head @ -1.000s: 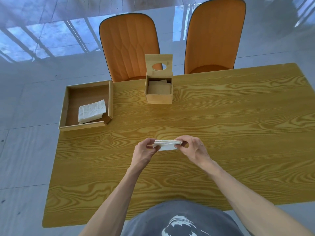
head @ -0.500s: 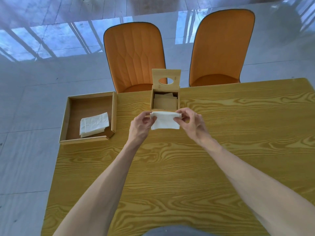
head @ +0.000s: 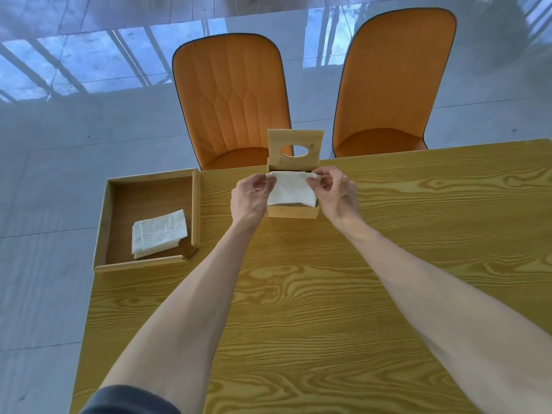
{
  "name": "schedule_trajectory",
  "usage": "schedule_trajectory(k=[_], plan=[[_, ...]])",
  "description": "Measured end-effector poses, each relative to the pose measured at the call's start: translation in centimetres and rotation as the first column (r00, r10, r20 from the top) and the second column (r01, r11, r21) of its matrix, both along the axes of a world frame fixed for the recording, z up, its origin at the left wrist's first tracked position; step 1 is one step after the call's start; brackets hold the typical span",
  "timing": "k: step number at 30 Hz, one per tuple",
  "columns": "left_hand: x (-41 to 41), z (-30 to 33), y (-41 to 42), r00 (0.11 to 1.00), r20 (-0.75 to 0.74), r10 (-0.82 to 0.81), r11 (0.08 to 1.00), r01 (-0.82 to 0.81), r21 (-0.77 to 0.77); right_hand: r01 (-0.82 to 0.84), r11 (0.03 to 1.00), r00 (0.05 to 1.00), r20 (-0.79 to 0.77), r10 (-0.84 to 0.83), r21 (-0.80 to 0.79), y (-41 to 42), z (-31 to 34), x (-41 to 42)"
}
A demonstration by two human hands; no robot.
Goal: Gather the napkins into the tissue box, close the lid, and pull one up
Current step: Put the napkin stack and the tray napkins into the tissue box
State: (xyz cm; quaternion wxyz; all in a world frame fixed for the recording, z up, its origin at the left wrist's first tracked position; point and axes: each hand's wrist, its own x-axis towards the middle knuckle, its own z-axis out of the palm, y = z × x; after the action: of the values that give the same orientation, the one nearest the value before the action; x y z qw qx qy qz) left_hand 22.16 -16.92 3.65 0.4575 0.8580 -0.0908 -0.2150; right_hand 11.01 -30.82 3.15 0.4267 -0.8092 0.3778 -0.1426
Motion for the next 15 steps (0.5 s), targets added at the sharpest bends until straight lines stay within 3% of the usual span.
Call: schedule_trajectory(k=[8, 15], plan=[[0.7, -1.1, -1.2, 0.997, 0.075, 0.027, 0.983, -0.040, 0.179, 0.036, 0.986, 0.983, -0.174, -0.065, -0.161, 0.0, -1.2, 1.3], [0.5, -1.9, -2.4, 0.988, 0.157, 0.012, 0.968, -0.051, 0.247, 0.051, 0.987, 0.957, -0.276, -0.092, -0.152, -0.2, -1.7, 2.2]])
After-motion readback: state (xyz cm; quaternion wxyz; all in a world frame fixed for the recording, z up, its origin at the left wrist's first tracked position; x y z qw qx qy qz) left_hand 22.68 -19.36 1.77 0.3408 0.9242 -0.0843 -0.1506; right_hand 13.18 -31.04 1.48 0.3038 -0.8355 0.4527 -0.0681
